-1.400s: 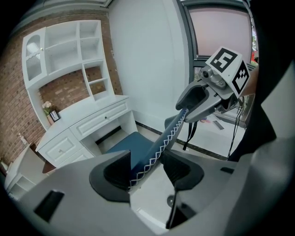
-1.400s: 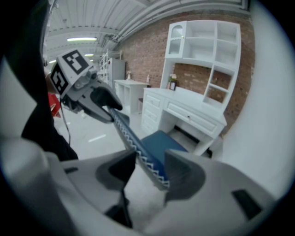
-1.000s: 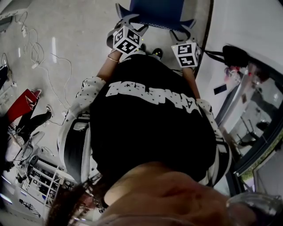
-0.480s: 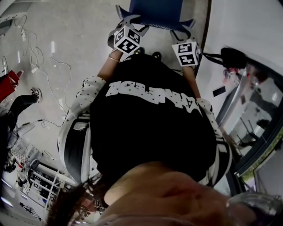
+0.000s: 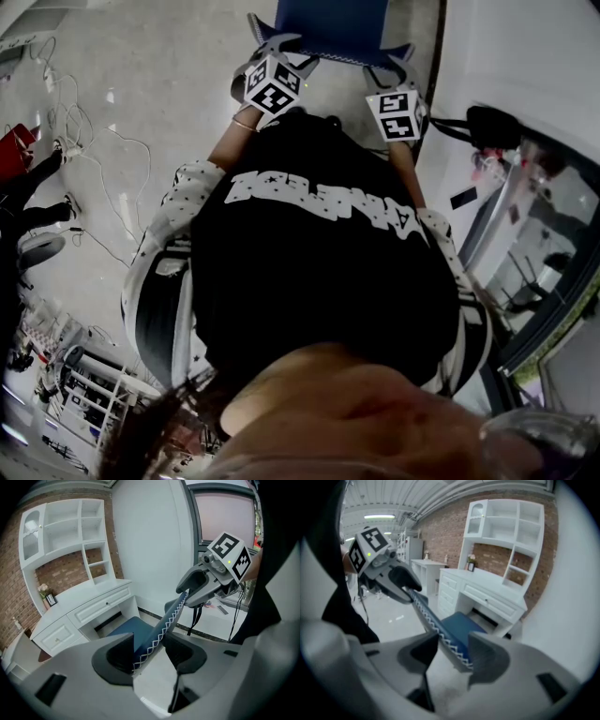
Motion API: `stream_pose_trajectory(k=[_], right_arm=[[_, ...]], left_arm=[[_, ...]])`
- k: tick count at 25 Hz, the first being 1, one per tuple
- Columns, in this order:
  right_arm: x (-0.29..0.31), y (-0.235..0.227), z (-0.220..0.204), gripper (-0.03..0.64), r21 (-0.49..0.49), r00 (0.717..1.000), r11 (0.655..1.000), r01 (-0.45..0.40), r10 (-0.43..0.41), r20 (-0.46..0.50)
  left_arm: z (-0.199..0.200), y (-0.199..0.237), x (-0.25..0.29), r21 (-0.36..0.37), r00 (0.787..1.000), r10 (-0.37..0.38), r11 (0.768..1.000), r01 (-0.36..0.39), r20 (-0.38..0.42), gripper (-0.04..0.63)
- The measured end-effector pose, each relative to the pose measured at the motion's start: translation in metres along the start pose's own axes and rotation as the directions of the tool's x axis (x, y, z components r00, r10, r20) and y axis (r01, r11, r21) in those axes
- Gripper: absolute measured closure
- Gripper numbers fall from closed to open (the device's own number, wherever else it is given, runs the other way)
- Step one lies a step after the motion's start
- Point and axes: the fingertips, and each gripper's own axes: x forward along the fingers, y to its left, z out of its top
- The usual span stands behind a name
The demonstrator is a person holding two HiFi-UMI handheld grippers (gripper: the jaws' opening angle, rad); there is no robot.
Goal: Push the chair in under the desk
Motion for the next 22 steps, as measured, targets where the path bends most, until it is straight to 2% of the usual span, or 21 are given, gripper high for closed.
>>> stream_pose_trajectory(k=[12,22], right_arm=[[0.007,-0.015,0.006,0.408,-0.008,1.0,1.0,0.017,-0.017,0.0],[0.027,-0.007,0.026,0.407,-0.015,0.999,0.999,0.031,-0.031,-0.014]], left_arm=[[0.011,0.01,0.009,0.009,1.0,-0.003,1.0,0.003,0.007,0.357],[0.0,0.036,0.005,0.012,1.0,-0.012,1.0,0.012,0.015,0.359]])
